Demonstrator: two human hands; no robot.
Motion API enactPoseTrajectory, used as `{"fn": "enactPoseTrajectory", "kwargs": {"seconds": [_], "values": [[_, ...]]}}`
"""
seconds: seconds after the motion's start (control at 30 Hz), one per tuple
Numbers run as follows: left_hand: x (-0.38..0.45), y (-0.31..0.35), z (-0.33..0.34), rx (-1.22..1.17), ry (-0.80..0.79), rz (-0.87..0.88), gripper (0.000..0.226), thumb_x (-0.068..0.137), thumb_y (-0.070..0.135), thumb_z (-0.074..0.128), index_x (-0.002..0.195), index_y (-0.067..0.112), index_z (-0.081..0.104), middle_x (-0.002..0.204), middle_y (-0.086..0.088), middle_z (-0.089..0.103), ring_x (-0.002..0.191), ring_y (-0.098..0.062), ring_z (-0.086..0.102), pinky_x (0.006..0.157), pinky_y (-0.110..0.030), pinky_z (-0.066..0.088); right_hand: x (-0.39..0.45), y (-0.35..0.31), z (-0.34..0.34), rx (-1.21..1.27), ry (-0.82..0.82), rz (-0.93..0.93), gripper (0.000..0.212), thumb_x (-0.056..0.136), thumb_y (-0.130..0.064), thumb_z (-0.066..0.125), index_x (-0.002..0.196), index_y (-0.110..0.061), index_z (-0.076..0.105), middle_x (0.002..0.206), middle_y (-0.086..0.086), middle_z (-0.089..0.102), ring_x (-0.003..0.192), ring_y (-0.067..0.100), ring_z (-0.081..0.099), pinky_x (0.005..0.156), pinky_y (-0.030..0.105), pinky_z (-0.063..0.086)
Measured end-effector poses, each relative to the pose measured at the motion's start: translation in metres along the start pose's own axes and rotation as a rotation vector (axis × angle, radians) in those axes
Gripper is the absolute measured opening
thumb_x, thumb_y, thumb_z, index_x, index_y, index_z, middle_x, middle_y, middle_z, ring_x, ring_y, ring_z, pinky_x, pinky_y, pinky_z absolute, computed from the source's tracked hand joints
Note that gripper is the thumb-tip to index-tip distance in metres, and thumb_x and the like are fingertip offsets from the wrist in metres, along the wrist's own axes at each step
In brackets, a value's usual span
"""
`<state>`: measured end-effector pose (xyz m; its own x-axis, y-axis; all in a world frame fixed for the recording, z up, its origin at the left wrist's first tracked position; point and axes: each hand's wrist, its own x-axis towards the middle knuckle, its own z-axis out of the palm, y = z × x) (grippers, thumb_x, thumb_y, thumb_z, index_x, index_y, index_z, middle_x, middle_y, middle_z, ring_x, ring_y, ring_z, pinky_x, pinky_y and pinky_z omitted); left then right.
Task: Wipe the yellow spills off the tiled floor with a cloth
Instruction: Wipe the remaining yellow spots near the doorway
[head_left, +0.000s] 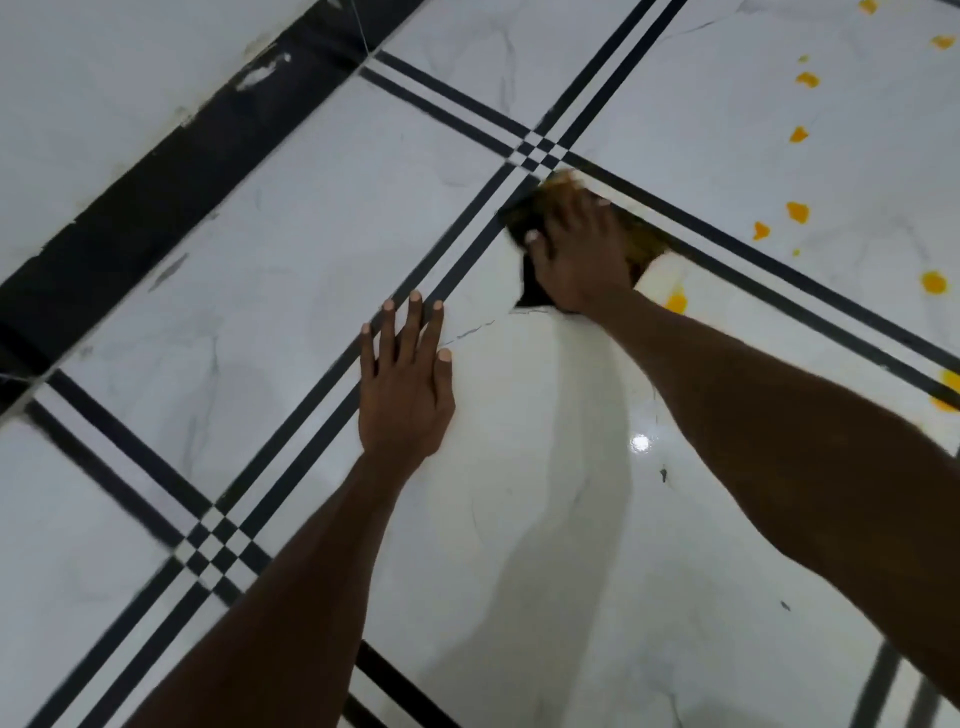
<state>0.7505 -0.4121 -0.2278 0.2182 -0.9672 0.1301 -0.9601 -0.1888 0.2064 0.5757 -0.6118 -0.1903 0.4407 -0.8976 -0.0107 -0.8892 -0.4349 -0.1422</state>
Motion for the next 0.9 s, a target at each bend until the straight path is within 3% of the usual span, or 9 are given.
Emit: {"fn": "enactPoseTrajectory", "kwargs": {"seconds": [0.1,0.17,0.33,0.43,0.53,0.63,0.73,0.83,0.9], "values": [[0.001,-0.001,-0.003,-0.002,-0.019,0.003,0.057,0.113,0.038,0.020,0.168,0.022,0.018,0.176,-0.002,0.014,0.164,-0.027,0.007,0.130,-0.054,0.014,-0.057,-0.016,0.008,-0.025,-0.072,-0.434,0.060,0.111,-0.046,0.023,0.163,-0.017,0.031,0.173,0.009,0.022,0.161,0.026,0.009,0.132,0.052,0.010],[0.001,0.000,-0.004,-0.001,-0.028,-0.003,0.057,0.113,0.038,0.020,0.168,0.023,0.017,0.176,-0.001,0.013,0.164,-0.026,0.006,0.130,-0.055,0.014,-0.076,0.018,0.005,-0.020,-0.078,-0.557,0.058,0.111,-0.045,0.026,0.164,-0.020,0.030,0.173,0.006,0.023,0.162,0.026,0.014,0.131,0.049,0.012],[0.002,0.000,-0.001,-0.009,-0.037,-0.017,0.057,0.113,0.039,0.019,0.168,0.024,0.018,0.176,0.000,0.013,0.164,-0.024,0.006,0.131,-0.054,0.012,-0.002,0.034,-0.009,0.008,-0.007,-0.058,0.070,0.107,-0.048,0.011,0.164,-0.011,0.027,0.174,0.012,0.017,0.162,0.034,0.013,0.130,0.057,0.014],[0.002,-0.003,-0.004,-0.005,-0.041,-0.006,0.057,0.113,0.040,0.017,0.168,0.023,0.018,0.176,-0.001,0.014,0.164,-0.026,0.008,0.131,-0.055,0.014,-0.034,-0.011,0.003,-0.021,-0.069,-0.290,0.063,0.111,-0.045,0.018,0.163,-0.012,0.029,0.173,0.012,0.022,0.162,0.032,0.013,0.132,0.053,0.009],[0.001,-0.001,-0.005,-0.015,-0.047,0.001,0.058,0.113,0.041,0.016,0.167,0.022,0.019,0.176,-0.003,0.016,0.164,-0.028,0.011,0.130,-0.057,0.015,-0.093,0.035,0.000,-0.044,-0.067,-0.491,0.059,0.112,-0.043,0.023,0.166,-0.019,0.024,0.174,0.004,0.019,0.162,0.022,0.006,0.133,0.047,0.007],[0.000,0.004,-0.005,-0.037,-0.016,-0.014,0.057,0.113,0.040,0.019,0.167,0.022,0.022,0.175,-0.004,0.020,0.163,-0.029,0.014,0.130,-0.057,0.016,-0.085,0.099,-0.014,-0.040,0.013,-0.157,0.064,0.109,-0.045,0.018,0.164,-0.015,0.028,0.172,0.008,0.025,0.161,0.033,0.018,0.129,0.056,0.018],[-0.002,0.003,-0.004,-0.034,-0.006,-0.006,0.056,0.113,0.039,0.019,0.166,0.022,0.024,0.175,-0.005,0.022,0.163,-0.029,0.014,0.130,-0.058,0.016,-0.063,0.079,-0.013,-0.009,0.029,0.111,0.067,0.108,-0.045,0.015,0.163,-0.008,0.030,0.173,0.011,0.022,0.161,0.035,0.018,0.130,0.055,0.015],[-0.001,0.000,-0.004,-0.035,0.000,0.009,0.056,0.113,0.040,0.018,0.166,0.021,0.024,0.174,-0.007,0.023,0.162,-0.032,0.016,0.130,-0.057,0.016,-0.117,0.031,-0.001,-0.015,-0.037,-0.198,0.060,0.112,-0.043,0.022,0.164,-0.013,0.030,0.173,0.010,0.024,0.161,0.031,0.019,0.131,0.052,0.014],[-0.002,0.001,-0.003,-0.024,-0.001,0.021,0.057,0.113,0.040,0.018,0.166,0.020,0.025,0.174,-0.008,0.024,0.162,-0.033,0.017,0.130,-0.058,0.016,-0.170,0.049,-0.004,-0.016,-0.102,-0.440,0.058,0.112,-0.044,0.027,0.165,-0.020,0.024,0.174,0.004,0.020,0.163,0.026,0.013,0.133,0.047,0.008]]}}
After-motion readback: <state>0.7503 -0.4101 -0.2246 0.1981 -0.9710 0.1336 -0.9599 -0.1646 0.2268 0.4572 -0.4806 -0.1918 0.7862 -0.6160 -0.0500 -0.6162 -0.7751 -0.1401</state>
